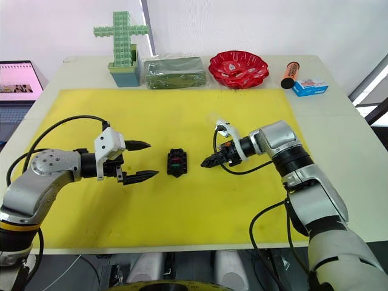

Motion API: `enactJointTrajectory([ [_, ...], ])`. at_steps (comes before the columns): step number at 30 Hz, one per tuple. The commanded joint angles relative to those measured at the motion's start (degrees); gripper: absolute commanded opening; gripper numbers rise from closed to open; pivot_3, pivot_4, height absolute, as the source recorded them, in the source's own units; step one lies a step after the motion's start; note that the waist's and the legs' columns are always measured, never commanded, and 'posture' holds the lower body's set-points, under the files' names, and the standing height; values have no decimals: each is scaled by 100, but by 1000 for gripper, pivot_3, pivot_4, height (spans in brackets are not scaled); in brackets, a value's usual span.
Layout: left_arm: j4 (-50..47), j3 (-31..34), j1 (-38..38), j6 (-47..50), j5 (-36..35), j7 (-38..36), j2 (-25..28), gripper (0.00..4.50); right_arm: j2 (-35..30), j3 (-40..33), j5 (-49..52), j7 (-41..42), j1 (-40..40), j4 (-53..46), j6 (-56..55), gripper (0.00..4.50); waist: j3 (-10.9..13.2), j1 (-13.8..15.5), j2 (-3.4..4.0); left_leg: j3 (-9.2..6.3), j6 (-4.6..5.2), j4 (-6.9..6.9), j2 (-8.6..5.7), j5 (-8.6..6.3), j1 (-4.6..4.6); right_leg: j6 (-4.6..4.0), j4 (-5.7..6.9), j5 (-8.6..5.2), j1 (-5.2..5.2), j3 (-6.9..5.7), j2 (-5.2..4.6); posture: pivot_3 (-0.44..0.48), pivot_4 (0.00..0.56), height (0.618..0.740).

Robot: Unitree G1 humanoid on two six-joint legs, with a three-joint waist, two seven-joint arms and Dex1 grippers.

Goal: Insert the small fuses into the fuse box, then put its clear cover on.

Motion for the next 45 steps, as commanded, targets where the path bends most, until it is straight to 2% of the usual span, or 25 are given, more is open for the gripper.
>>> enactJointTrajectory([
  [1,-133,5,-37,-125,15,25,-31,4500,35,52,-160,52,-70,59,-54,2059,0,0,0,0,0,0,0,0,0,0,0,0,0,0,0,0,150,740],
  [4,-120,-15,-43,-144,33,37,-58,4500,44,44,-214,94,-74,82,-84,2059,0,0,0,0,0,0,0,0,0,0,0,0,0,0,0,0,150,740],
  [7,-105,-22,-48,-166,62,45,-81,4500,60,14,-261,117,-84,109,-100,1503,0,0,0,0,0,0,0,0,0,0,1,0,0,0,0,0,150,740],
  [9,-92,-30,-56,-183,82,48,-91,4500,66,-1,-302,130,-93,130,-127,836,0,1,0,0,0,0,0,0,0,0,0,0,0,0,0,0,150,740],
  [17,-36,-32,-89,-228,136,43,-133,4500,74,-27,-417,170,-106,213,-259,836,0,2,0,0,0,0,0,0,0,0,0,0,0,0,0,0,150,740],
  [21,-10,-12,-91,-243,154,31,-123,4500,87,-49,-447,196,-107,218,-297,275,0,1,0,0,0,0,0,0,0,0,0,0,0,0,0,0,150,740],
  [36,38,-15,-124,-269,169,25,-132,4500,-20,-297,-283,146,-7,-103,122,269,0,3,0,0,0,0,0,0,0,0,1,0,0,0,0,0,150,740],
  [42,36,-23,-72,-294,169,32,-155,4500,-139,-527,-70,18,115,-635,588,269,0,1,1,-1,0,0,0,0,0,0,1,0,0,0,0,0,150,740],
  [45,1,-10,-25,-301,159,26,-146,4500,-235,-829,129,-315,204,-1148,1129,269,1,4,2,-1,0,0,0,0,-1,0,1,0,-1,0,-1,0,150,740],
])
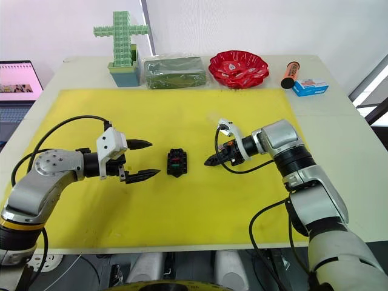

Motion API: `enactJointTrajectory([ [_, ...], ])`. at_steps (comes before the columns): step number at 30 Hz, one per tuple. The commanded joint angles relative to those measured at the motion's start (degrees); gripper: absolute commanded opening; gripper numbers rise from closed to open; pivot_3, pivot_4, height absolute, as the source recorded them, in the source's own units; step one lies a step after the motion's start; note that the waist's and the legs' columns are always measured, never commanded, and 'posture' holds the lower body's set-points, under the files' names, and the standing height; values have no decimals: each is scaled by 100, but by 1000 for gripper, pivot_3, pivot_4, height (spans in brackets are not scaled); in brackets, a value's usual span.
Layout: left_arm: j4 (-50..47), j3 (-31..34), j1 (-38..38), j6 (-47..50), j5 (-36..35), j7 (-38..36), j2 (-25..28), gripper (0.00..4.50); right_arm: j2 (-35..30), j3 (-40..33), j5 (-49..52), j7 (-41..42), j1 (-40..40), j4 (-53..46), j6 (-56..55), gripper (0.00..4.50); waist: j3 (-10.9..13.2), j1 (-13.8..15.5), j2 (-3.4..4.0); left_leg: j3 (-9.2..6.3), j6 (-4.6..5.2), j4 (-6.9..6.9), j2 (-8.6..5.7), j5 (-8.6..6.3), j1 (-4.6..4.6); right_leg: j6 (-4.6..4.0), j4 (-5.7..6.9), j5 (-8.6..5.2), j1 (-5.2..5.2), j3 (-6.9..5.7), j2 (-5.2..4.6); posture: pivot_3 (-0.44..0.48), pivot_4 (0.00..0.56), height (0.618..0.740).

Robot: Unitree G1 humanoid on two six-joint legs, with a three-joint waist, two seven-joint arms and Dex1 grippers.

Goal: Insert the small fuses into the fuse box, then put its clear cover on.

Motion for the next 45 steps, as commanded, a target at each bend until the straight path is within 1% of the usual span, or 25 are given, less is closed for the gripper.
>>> enactJointTrajectory([
  [1,-115,51,22,-121,12,10,22,4500,-142,-535,288,-469,8,-695,693,269,0,-4,0,0,0,0,0,0,0,0,0,0,0,0,-1,0,150,740],
  [2,-127,57,37,-124,10,7,30,4500,-140,-669,344,-650,37,-871,928,269,0,-4,0,0,0,0,0,0,0,0,0,0,-1,0,-1,0,150,740],
  [3,-151,73,66,-124,4,5,43,4500,-62,-978,388,-966,96,-1146,1287,269,0,-4,0,0,0,0,0,0,0,0,0,0,-1,0,-1,0,150,740],
  [5,-184,94,110,-124,-7,8,58,4500,243,-1686,187,-1841,250,-1629,1872,269,0,-2,-1,-2,0,-2,0,0,0,0,1,0,-1,0,-1,0,150,740],
  [7,-246,126,213,-126,-21,21,78,4500,623,-2434,275,-2564,739,-2665,2334,269,-2,6,-3,-3,0,-2,1,0,-1,-1,1,0,-2,0,-1,0,150,740],
  [9,-289,151,295,-135,-30,27,92,4500,1064,-3006,374,-3196,1188,-3561,2467,269,-2,8,-3,-6,0,-7,1,0,-2,-1,0,0,-3,0,-2,0,150,740],
  [13,-326,184,366,-140,-54,20,110,4500,1711,-3588,1328,-4556,2142,-4593,2467,269,-2,6,-2,-5,0,-5,-1,0,-4,0,0,0,-2,0,-8,0,150,740],
  [14,-327,188,373,-140,-58,14,115,4500,1844,-3694,1560,-4887,2282,-4782,2467,269,-2,2,-2,-5,0,-6,-2,0,-4,0,1,0,-2,-1,-11,0,150,740],
  [16,-301,163,343,-143,-65,-26,128,4500,2369,-4076,2043,-5912,2584,-5050,2467,269,-2,-11,-2,-5,0,-6,-2,0,-2,0,1,0,-1,0,-10,0,150,740],
  [18,-282,139,315,-150,-64,-52,137,4500,2692,-4330,2574,-6856,2777,-5165,2467,269,-2,-18,-1,-6,0,-8,1,0,-1,0,2,0,-2,0,-7,0,150,740],
  [20,-243,121,261,-146,-63,-67,131,4500,2983,-4550,3309,-7839,2983,-5169,2467,269,-2,-21,-1,-6,0,-9,1,0,-1,-1,1,0,-3,0,-7,0,150,740],
  [21,-217,107,234,-153,-52,-77,129,4500,3290,-4742,3626,-8472,3080,-5163,2467,269,-2,-16,0,-6,0,-10,1,0,-2,-1,1,0,-3,0,-7,0,150,740],
  [22,-198,95,217,-162,-43,-88,129,4500,3466,-4847,3903,-9008,3174,-5138,2467,269,-2,-14,0,-5,0,-9,1,0,-3,-1,0,-1,-3,0,-7,0,150,740],
  [23,-187,87,208,-165,-38,-97,130,4500,3550,-4894,4220,-9470,3258,-5098,2467,269,-2,-15,0,-6,0,-9,1,0,-2,-1,0,-1,-3,0,-8,0,150,740],
  [27,-187,73,166,-132,-43,-106,115,4500,3580,-4966,5705,-10970,3426,-4837,2467,269,-3,-23,1,-7,0,-9,1,0,-1,-2,-2,-1,-1,1,-11,0,150,740],
  [28,-184,72,160,-127,-44,-106,110,4500,3438,-4854,6212,-11400,3479,-4725,2322,269,-3,-24,1,-7,0,-9,1,0,-1,-2,-3,-1,-1,1,-10,0,150,740],
  [30,-172,62,151,-131,-30,-104,103,4500,2715,-4181,7678,-12388,3683,-4502,1499,269,-3,-24,2,-7,0,-10,2,0,-1,-2,-5,-1,0,1,-10,0,150,740],
  [31,-165,58,146,-133,-25,-100,98,4500,2276,-3778,8414,-12806,3760,-4449,1001,595,-2,-23,3,-6,0,-9,1,0,-2,-5,-7,-3,1,1,-13,0,150,740],
  [32,-162,58,142,-131,-24,-95,92,4500,1906,-3444,8933,-13073,3802,-4444,584,950,-2,-27,3,-5,0,-9,-1,0,-2,-19,-8,-11,3,1,-17,0,150,740],
  [33,-162,54,136,-126,-24,-89,86,4500,1642,-3204,9200,-13184,3827,-4470,276,1201,-2,-35,1,-4,0,-8,0,0,-2,-20,-10,-11,3,3,-19,0,150,740],
  [35,-159,45,127,-123,-21,-73,68,4500,1087,-2898,9333,-12840,3714,-4497,32,1871,-2,-48,0,-4,1,-7,-3,0,-1,-19,-11,-11,5,7,-15,0,150,740],
  [37,-137,33,113,-133,-11,-66,47,4500,400,-2686,9333,-12125,3447,-4409,127,2578,-2,-44,1,-4,1,-7,-2,0,-2,-18,-11,-11,5,8,-10,0,150,740],
  [40,-98,4,60,-135,7,-57,7,4500,-379,-2477,9333,-11170,3084,-4132,261,3653,-2,-26,0,-4,1,-5,-2,0,-2,-18,-12,-11,4,10,-9,0,150,740],
  [43,-53,-26,7,-152,27,-55,-24,4500,-1153,-2133,9333,-10262,2679,-3795,604,3653,-1,-11,-2,-3,1,-6,-1,0,-3,-18,-14,-11,5,9,-8,0,150,740],
  [45,-29,-53,-29,-164,35,-47,-45,4500,-1615,-1883,9332,-9807,2301,-3573,879,3653,-1,-13,-1,-2,2,-6,1,0,-4,-18,-15,-11,4,9,-7,0,150,740],
])
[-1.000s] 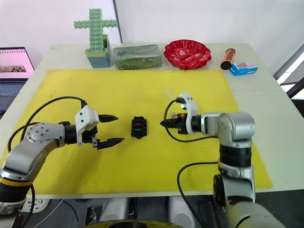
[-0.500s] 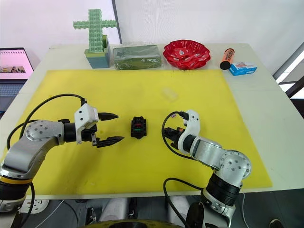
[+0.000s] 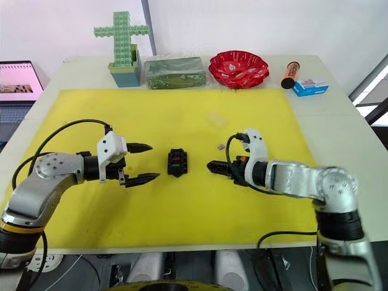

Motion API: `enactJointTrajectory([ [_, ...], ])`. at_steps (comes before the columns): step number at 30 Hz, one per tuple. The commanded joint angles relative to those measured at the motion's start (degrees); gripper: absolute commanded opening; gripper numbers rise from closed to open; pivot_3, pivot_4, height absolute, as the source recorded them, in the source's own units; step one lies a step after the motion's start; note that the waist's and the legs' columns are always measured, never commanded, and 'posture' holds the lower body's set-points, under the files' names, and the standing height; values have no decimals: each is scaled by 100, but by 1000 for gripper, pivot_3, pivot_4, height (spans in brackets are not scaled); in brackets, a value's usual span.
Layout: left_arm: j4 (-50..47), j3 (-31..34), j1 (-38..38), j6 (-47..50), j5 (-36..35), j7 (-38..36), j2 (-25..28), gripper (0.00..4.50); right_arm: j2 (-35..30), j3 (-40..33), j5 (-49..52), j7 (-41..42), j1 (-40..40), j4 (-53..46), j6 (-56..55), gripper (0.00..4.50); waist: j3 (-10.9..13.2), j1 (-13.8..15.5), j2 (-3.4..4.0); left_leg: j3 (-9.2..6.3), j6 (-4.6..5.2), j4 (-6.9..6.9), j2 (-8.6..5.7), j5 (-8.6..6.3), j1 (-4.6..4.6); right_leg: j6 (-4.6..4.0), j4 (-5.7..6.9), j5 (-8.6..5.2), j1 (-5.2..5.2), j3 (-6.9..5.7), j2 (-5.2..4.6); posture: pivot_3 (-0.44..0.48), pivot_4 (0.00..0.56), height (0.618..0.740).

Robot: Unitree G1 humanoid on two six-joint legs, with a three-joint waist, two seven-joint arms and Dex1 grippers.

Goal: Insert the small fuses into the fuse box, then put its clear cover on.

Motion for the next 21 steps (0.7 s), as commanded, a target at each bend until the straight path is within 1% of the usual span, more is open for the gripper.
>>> enactJointTrajectory([
  [1,-27,-3,-119,-99,35,35,-31,4500,-585,319,-163,1101,-624,195,567,3653,0,0,1,0,0,0,1,0,0,0,0,0,-2,2,0,0,150,740],
  [3,9,-16,-137,-122,49,27,-44,4500,-769,471,-1025,2128,-1062,162,919,3653,1,-4,3,-1,1,-1,2,0,-1,-1,0,0,-4,2,0,0,150,740],
  [5,57,-33,-166,-150,62,15,-54,4500,-911,723,-1964,3439,-1431,129,996,3653,1,-2,2,-3,2,-1,5,-1,-1,-1,0,-1,-7,2,4,0,150,740],
  [7,105,-52,-209,-178,70,-8,-63,4500,-1114,1215,-3028,4832,-1754,186,697,3653,1,4,2,-4,6,-1,6,-4,-1,-1,0,0,-10,2,6,0,150,740],
  [9,129,-65,-245,-191,56,-69,-53,4500,-1287,1891,-4112,6383,-2124,465,157,3653,2,9,4,-3,10,0,7,-6,-2,-1,-1,-1,-11,1,6,0,150,740],
  [11,152,-80,-269,-223,60,-135,-32,4500,-1331,2538,-5085,7618,-2427,813,-395,3653,2,8,4,-1,10,3,7,-6,-3,-1,-1,-1,-12,1,5,0,150,740],
  [13,183,-86,-296,-239,64,-167,-26,4500,-1275,2951,-5795,8455,-2626,1135,-778,3653,3,16,3,2,10,5,5,-6,-3,-1,-1,-1,-11,1,3,0,150,740],
  [15,185,-85,-325,-233,48,-210,-20,4500,-1072,3413,-6516,9125,-2825,1543,-1197,3653,3,9,3,2,10,4,4,-6,-4,0,-1,0,-12,1,2,0,150,740],
  [18,158,-91,-348,-213,31,-261,-19,4500,-756,3765,-7245,9846,-3010,2017,-1587,2978,3,5,3,8,10,4,3,-6,-5,8,2,5,-16,2,2,0,150,740],
  [19,151,-95,-350,-212,31,-270,-22,4500,-653,3813,-7429,10013,-3045,2168,-1678,2699,3,6,3,9,10,4,3,-6,-5,16,4,9,-16,1,3,0,150,740],
  [21,161,-98,-361,-219,41,-289,-25,4500,-460,3931,-7837,10327,-3116,2480,-1887,1978,3,5,4,10,10,4,3,-6,-5,17,5,10,-17,1,5,0,150,740],
])
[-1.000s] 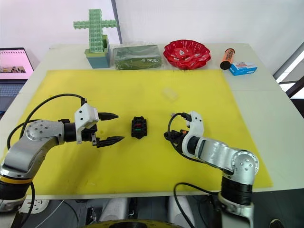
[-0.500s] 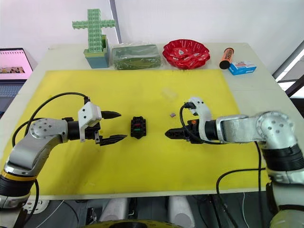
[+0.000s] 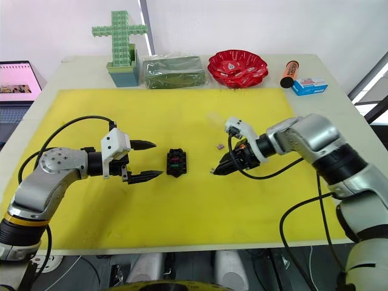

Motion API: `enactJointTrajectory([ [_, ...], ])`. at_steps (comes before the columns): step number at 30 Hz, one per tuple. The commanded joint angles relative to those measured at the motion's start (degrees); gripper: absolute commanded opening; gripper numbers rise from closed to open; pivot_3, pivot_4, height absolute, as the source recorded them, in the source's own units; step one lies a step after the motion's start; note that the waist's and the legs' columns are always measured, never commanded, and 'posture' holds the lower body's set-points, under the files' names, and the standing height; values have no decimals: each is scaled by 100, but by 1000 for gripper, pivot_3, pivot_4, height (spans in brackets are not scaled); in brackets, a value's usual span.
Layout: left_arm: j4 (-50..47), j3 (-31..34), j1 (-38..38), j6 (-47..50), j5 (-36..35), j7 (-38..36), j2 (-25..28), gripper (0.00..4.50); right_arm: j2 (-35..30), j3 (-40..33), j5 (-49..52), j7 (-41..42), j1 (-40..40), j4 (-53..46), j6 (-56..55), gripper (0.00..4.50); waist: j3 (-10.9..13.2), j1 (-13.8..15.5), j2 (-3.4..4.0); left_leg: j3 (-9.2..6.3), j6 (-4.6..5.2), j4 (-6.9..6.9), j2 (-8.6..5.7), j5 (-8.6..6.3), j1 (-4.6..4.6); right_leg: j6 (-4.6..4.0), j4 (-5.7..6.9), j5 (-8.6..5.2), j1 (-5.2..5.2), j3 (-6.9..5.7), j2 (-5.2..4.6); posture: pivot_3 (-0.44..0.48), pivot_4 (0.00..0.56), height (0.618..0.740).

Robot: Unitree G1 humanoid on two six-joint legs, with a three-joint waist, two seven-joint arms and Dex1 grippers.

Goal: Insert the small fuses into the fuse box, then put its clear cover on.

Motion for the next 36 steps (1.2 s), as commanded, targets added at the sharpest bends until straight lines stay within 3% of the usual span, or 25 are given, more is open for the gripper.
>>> enactJointTrajectory([
  [1,-102,19,-98,-77,-32,-51,27,4500,235,72,-686,604,-281,435,-376,1654,0,2,1,0,0,0,0,0,0,0,0,0,0,0,0,0,150,740],
  [13,-179,32,6,-69,-3,15,-13,4500,879,-13,-1767,1583,-562,1377,-491,1654,1,4,1,1,0,3,-3,0,1,1,4,1,1,-1,-1,0,150,740],
  [29,-324,56,158,-43,1,202,-47,4500,1560,80,-2590,2294,-912,2277,-473,1654,1,-2,1,0,0,2,-3,0,2,1,8,1,1,-2,1,0,150,740],
  [32,-374,69,209,-34,-9,239,-32,4500,1595,54,-2687,2398,-911,2302,-513,1162,0,0,2,0,0,3,-3,0,2,1,10,1,1,-2,1,0,150,740],
  [35,-397,78,227,-24,-12,260,-30,4500,1611,55,-2739,2417,-896,2309,-548,92,0,1,2,0,-1,3,-3,0,3,2,9,1,1,-2,1,0,150,740],
  [36,-405,84,237,-26,-13,262,-24,4500,1615,53,-2740,2417,-894,2300,-527,35,0,0,2,0,-1,3,-3,0,3,2,10,1,2,-2,1,0,150,740],
])
